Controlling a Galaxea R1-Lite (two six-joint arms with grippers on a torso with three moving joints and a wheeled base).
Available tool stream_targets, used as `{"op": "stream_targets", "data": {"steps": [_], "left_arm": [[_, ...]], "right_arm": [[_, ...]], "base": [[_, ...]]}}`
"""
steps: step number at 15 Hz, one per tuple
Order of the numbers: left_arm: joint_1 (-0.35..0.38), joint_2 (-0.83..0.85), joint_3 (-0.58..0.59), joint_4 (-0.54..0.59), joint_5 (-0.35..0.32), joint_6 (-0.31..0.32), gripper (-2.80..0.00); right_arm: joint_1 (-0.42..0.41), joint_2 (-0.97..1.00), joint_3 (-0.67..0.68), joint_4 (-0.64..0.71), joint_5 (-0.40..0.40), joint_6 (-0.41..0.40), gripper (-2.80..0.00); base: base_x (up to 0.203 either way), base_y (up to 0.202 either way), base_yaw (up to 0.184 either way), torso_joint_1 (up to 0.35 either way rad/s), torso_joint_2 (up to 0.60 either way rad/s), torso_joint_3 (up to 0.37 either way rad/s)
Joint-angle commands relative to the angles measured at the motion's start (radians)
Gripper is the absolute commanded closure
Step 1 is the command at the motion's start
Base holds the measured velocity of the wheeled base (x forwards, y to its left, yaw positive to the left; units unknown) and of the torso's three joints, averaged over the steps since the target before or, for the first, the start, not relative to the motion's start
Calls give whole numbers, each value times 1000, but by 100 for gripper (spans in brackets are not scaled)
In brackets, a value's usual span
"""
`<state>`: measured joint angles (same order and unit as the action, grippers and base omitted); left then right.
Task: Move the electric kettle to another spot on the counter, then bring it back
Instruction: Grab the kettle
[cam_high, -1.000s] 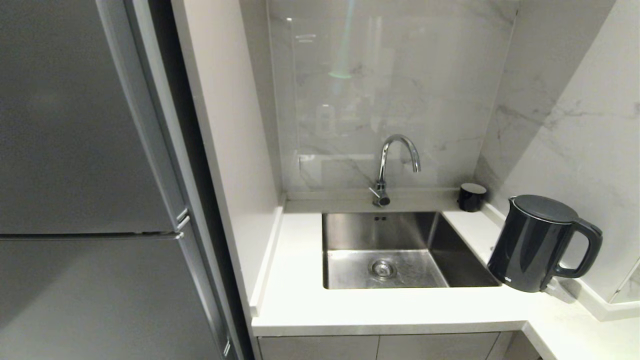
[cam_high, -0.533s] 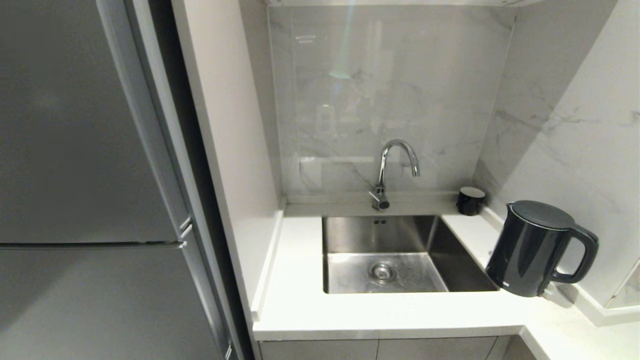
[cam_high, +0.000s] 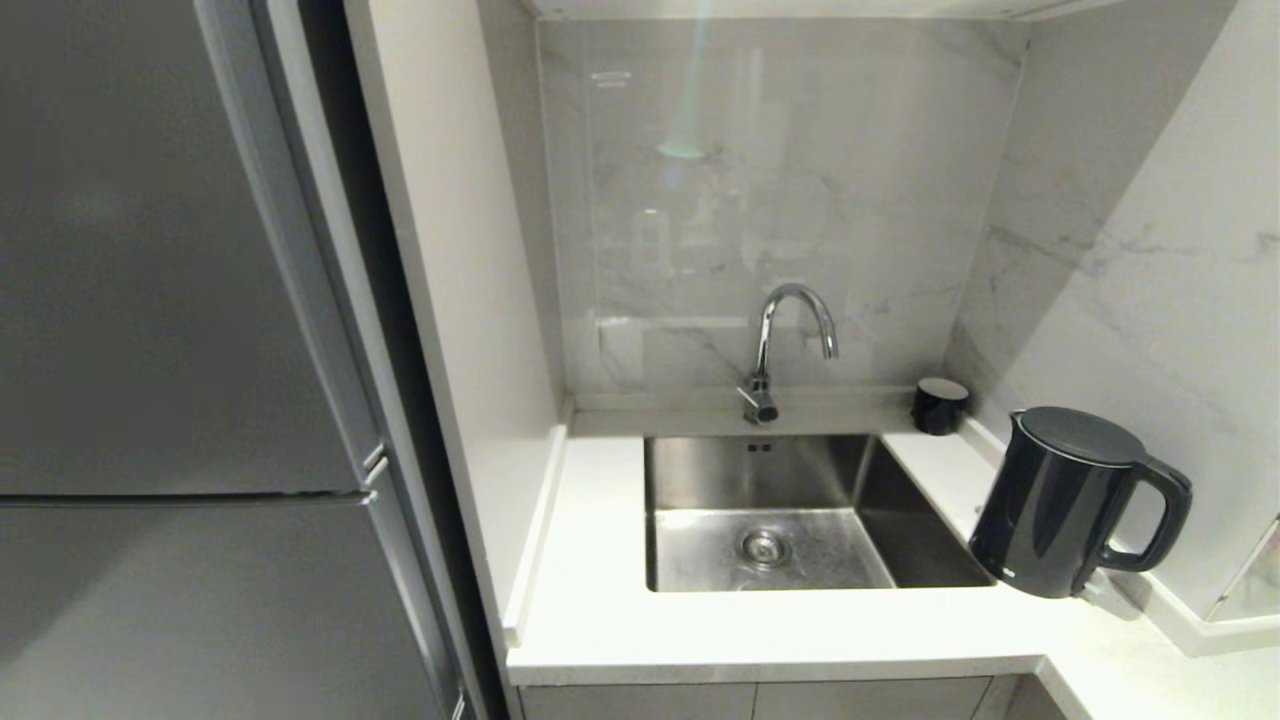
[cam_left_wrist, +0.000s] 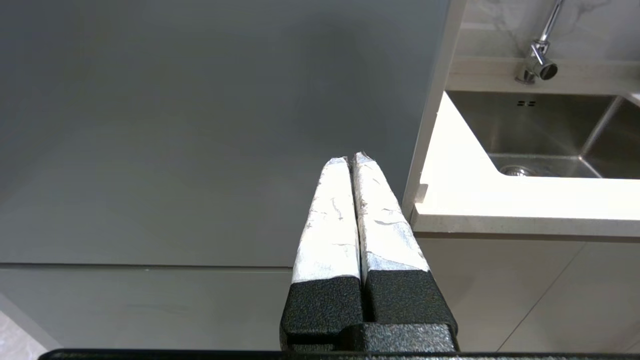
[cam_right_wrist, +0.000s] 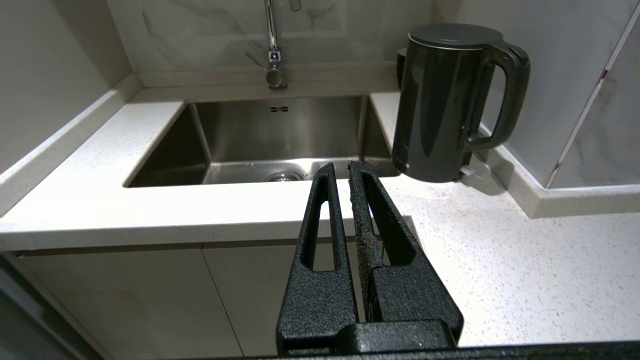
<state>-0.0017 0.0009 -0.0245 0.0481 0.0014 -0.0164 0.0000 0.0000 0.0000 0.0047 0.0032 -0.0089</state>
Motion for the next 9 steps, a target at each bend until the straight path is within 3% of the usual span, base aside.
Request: {"op": "stream_targets", "data": {"steps": [1,9], "left_arm": [[0,1,0,-1,0,0,0],[0,1,0,-1,0,0,0]], "right_arm": [[0,0,0,0,0,0,0],[0,0,0,0,0,0,0]], "base": [[0,0,0,0,0,0],[0,0,0,0,0,0]]}}
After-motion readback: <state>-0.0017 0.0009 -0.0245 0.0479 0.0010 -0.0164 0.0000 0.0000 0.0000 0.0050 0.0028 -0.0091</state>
